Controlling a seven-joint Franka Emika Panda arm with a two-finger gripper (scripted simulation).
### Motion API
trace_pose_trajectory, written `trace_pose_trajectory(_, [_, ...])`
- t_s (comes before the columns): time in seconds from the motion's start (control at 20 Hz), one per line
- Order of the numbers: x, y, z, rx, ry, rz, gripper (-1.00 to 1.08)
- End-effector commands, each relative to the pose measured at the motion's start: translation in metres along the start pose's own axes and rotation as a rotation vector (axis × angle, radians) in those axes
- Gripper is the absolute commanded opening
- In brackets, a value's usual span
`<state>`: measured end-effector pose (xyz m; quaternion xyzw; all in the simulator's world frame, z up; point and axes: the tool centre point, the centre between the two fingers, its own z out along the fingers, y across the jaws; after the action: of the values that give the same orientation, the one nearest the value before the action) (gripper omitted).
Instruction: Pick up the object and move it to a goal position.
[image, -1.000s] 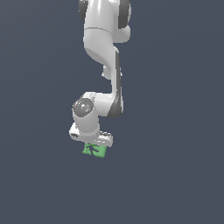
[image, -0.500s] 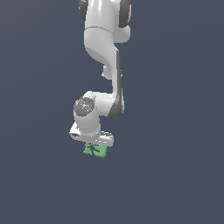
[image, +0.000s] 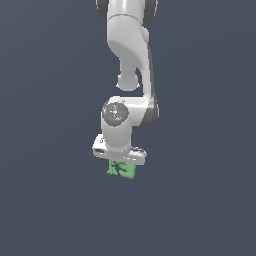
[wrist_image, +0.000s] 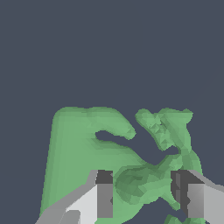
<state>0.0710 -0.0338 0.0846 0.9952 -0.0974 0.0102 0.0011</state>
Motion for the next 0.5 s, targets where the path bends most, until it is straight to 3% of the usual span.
trace_pose_trajectory(0.0, [-0.001, -0.024, -0.017, 0.0, -0.003, -0.001, -1.0])
trace_pose_trajectory(0.45, [-0.003, -0.104, -0.075, -0.001, -0.015, -0.002, -1.0])
